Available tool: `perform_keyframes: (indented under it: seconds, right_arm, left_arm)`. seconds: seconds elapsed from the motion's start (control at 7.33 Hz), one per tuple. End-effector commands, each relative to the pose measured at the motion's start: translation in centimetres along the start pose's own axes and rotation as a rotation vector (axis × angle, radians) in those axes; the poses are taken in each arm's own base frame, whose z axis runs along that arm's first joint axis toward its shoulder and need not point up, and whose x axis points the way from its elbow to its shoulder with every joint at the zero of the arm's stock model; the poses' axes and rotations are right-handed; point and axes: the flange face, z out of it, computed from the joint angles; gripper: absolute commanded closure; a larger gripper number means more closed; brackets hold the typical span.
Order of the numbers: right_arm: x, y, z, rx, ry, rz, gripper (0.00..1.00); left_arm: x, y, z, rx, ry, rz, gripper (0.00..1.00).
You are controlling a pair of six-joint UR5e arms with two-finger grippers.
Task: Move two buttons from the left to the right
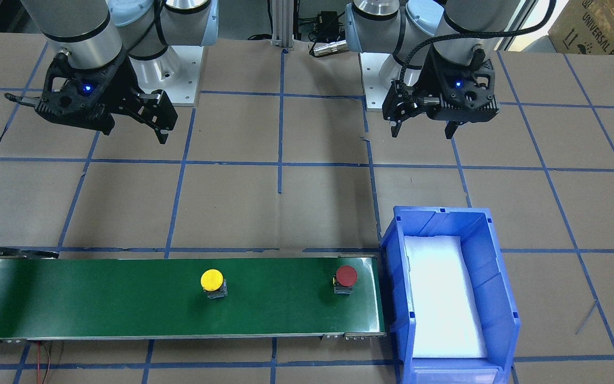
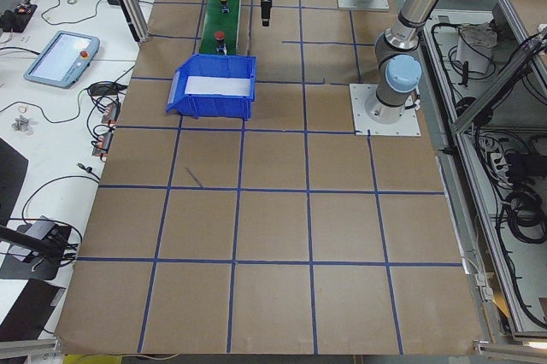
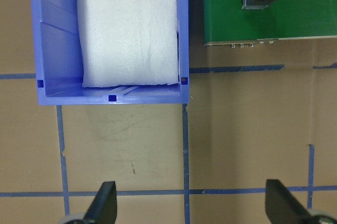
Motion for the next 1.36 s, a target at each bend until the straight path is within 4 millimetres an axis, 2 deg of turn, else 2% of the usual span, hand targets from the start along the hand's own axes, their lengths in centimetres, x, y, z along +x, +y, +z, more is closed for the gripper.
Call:
perform_keyframes:
  seconds: [0.0,0.27,0.41,0.55,0.68,0.82,0.95,1.09,1.23]
  right_arm:
    - [-0.1,0.1,-0.3,0.009,-0.004,0.003,0.0]
    - [0.0,0.1,-0.1,0.005,0.006,-0.001,0.0]
    - [0.0,0.1,0.0,0.004,0.008,-0.001,0.0]
    - [0.0,0.1,0.0,0.004,0.008,-0.001,0.0]
    - [0.0,0.1,0.2,-0.001,0.009,-0.001,0.0]
    - [0.0,0.1,0.3,-0.002,0.009,-0.001,0.0]
    - [0.0,0.1,0.3,-0.002,0.009,-0.001,0.0]
    - [0.0,0.1,0.3,-0.002,0.009,-0.001,0.0]
    - [0.0,0.1,0.3,-0.002,0.009,-0.001,0.0]
  left_arm:
    - [2.3,0.5,0.3,-0.016,-0.003,0.049,0.0]
    - [2.2,0.9,-1.1,0.019,-0.003,0.042,0.0]
    - [2.1,0.8,-2.5,0.044,-0.01,0.05,0.0]
    - [1.7,1.2,-6.0,0.033,-0.032,0.061,0.0]
    - [0.4,1.4,-8.0,-0.006,-0.039,0.137,0.0]
    - [-2.9,1.4,-8.1,-0.025,-0.035,0.102,0.0]
    - [-3.4,2.3,-7.7,-0.024,-0.035,0.086,0.01]
    - [-3.3,2.2,-5.6,0.002,-0.038,0.066,0.0]
    - [-3.3,2.0,-5.1,0.012,-0.041,0.012,0.0]
